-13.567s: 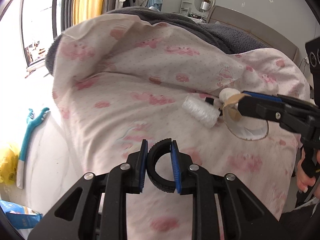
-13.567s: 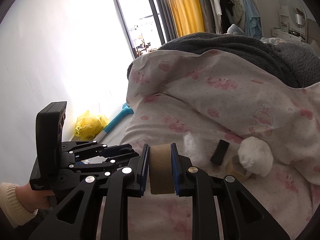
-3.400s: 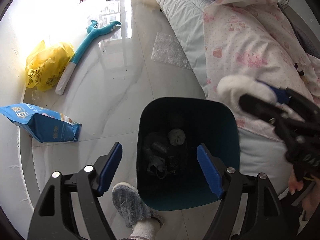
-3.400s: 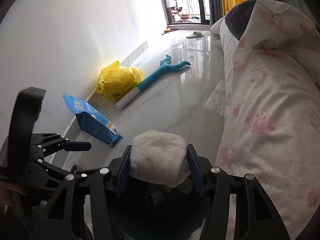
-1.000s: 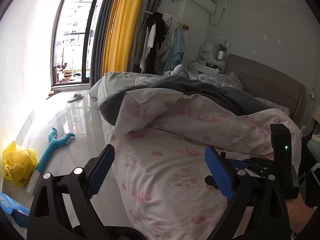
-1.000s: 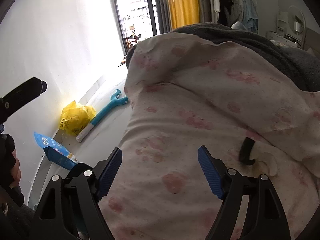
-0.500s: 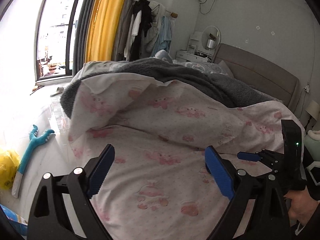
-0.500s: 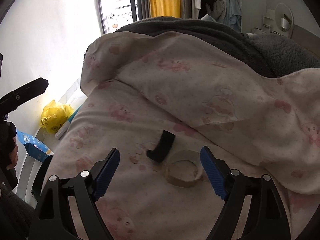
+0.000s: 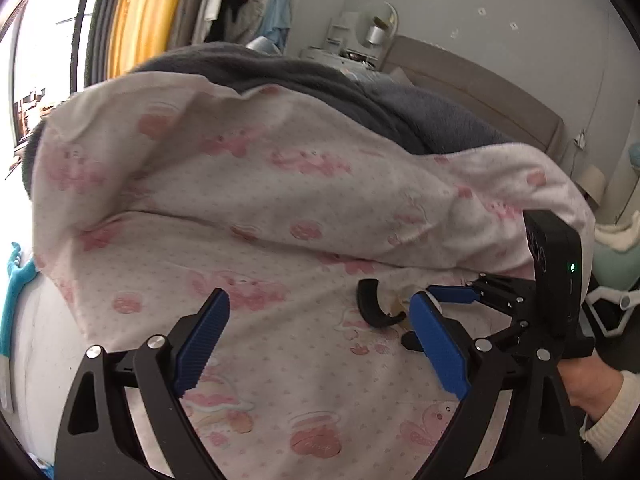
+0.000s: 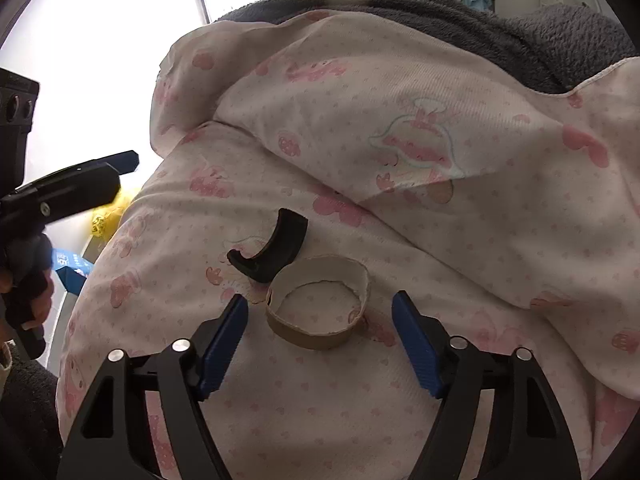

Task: Collect trash
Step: 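Move both tools back toward the black clip and tape ring on the duvet, then grasp the black curved clip with the left tool while the right tool grasps the tape ring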

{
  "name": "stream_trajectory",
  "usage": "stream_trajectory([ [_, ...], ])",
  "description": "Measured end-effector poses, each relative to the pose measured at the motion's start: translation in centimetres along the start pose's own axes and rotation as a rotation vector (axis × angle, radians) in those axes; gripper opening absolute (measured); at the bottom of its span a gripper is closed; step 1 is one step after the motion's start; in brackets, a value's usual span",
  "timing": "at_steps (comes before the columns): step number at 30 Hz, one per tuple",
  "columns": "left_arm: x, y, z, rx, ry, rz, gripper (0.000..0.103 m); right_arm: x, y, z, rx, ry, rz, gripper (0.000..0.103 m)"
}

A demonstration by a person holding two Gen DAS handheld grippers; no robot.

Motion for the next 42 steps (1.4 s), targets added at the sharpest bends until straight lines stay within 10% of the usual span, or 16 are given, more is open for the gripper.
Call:
stream_trajectory([
  [8,1.5,0.1,-0.9,-0.027,0.075,0.026,0.093,0.2,-0.1,-0.2,0.018,0.009,-0.002,0.05],
  [42,9.5,-0.1,-4.6,0.013,0.03,0.166,0.054,-4.6,-1.4,-4.5,0.08,0.048,-0.101,0.049],
])
Point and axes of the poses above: each gripper's, at about its wrist camera, not at the fingertips, and x roughly the way its jaws point, z to its left, y to its underside, the point moved 2 cm from there along x, roughly the way its jaws point, and after that the axes turned 8 degrees about x, right-handed, at the moved point
